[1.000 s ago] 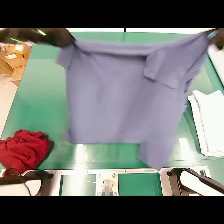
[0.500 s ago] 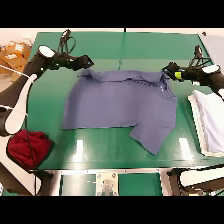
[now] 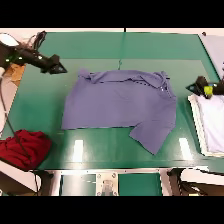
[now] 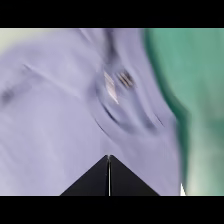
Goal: Fold the shirts.
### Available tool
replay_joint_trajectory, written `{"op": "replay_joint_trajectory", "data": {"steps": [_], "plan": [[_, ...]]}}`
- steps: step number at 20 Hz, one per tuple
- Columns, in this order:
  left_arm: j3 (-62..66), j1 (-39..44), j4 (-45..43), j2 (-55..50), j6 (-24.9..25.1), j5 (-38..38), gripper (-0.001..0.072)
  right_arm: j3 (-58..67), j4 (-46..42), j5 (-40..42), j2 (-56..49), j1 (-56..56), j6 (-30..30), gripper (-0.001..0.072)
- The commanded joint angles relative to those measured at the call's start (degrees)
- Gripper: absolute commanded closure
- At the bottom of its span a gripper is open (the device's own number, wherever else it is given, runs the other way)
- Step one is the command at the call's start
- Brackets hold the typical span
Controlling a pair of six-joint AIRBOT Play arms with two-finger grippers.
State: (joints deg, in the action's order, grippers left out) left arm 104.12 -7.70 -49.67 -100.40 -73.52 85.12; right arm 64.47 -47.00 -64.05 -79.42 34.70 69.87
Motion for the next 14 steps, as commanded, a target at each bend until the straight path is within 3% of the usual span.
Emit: {"op": "replay_joint_trajectory", "data": {"steps": [1, 4, 7, 9, 13, 14], "plan": [[-9.3, -2.1, -7.9, 8.5, -0.2, 6.4, 0.0689, -10.1, -5.9, -2.1, 8.5, 5.2, 0.1, 0.0691], [-29.0, -6.9, -8.2, 18.4, 3.4, 1.1, 0.0689, -16.0, -6.1, -0.6, 11.9, 7.6, 0.1, 0.0691], [-43.6, -14.4, -8.3, 22.2, 3.7, -3.3, 0.0684, -18.5, -6.0, -1.0, 12.4, 7.6, 0.2, 0.0691], [-49.9, -16.5, -8.5, 22.1, 5.8, -5.5, 0.0258, -19.2, -6.0, -1.6, 12.4, 7.5, 0.2, 0.0691], [-57.8, -14.3, -7.9, 22.1, 8.1, -12.1, 0.0282, -19.3, -5.5, -2.0, 12.4, 7.5, 0.2, 0.0688], [-59.1, -13.0, -7.1, 22.1, 8.5, -14.2, 0.0282, -19.3, -5.5, -2.0, 12.4, 7.5, 0.2, 0.0645]]}}
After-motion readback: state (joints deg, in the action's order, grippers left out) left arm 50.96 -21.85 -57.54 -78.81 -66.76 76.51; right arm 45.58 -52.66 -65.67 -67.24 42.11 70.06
